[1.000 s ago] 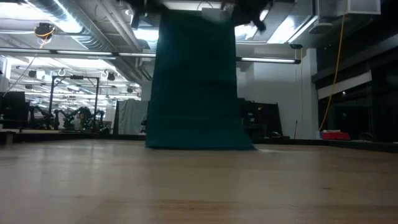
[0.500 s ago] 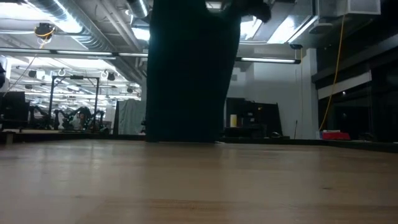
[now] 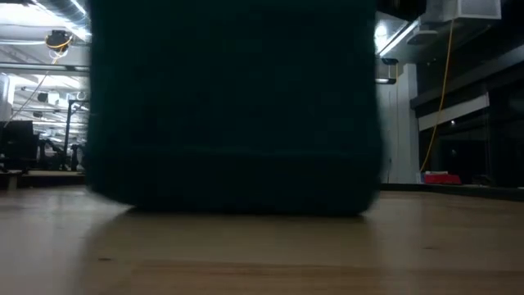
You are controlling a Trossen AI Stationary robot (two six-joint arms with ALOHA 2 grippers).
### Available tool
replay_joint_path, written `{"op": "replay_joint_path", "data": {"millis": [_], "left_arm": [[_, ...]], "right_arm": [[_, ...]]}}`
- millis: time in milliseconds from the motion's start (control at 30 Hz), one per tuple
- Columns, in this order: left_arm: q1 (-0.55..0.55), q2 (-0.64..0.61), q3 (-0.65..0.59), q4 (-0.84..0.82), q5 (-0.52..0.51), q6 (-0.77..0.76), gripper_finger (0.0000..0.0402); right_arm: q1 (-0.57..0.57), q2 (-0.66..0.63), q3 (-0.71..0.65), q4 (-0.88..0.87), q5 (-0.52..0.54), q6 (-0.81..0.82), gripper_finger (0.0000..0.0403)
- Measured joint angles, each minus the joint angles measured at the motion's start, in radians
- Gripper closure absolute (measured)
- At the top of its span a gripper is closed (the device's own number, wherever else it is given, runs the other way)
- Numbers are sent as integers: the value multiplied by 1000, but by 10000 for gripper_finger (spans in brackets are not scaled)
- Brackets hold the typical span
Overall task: Fold microfiber towels
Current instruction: Fold the blue napkin
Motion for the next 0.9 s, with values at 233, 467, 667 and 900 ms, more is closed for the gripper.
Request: {"op": "replay_joint_path", "data": {"millis": [233,467,667,900], "left_arm": [[-31,134,16,23,-42,-135,399],[6,156,14,-34,-18,-172,399],[20,165,-51,-67,-36,-259,399],[88,165,-120,-17,-36,-256,398]], "right_arm": [[31,82,-1,38,15,36,403],[80,214,-1,89,14,95,403],[93,220,-1,11,114,127,403],[47,219,-40,24,136,97,403]]}}
